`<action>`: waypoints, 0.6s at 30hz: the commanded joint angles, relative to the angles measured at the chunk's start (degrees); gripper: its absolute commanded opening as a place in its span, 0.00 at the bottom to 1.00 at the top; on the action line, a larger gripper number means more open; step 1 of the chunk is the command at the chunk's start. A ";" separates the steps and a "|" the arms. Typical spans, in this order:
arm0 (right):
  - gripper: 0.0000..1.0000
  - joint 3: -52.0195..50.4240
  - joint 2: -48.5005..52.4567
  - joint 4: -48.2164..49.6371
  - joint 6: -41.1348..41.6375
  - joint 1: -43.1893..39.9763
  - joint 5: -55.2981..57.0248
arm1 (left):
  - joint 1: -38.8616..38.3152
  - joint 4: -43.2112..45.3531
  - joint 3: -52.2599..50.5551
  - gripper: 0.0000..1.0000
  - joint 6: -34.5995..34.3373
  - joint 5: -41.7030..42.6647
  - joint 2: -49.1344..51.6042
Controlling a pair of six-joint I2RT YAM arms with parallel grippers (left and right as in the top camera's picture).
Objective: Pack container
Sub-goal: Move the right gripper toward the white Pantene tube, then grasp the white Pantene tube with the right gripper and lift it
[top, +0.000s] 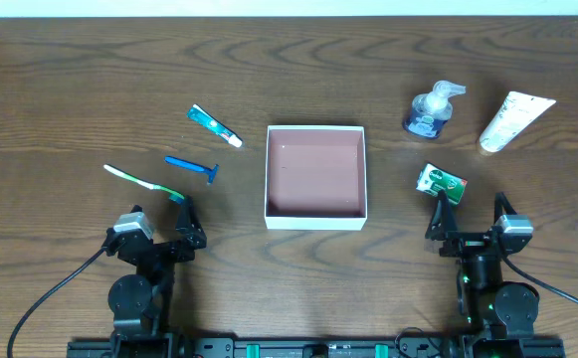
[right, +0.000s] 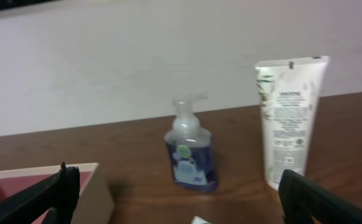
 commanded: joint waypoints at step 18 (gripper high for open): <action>0.99 60.33 55.65 -29.33 -2.54 -0.04 -10.84 | 0.28 -0.83 -1.62 0.98 0.17 0.55 0.20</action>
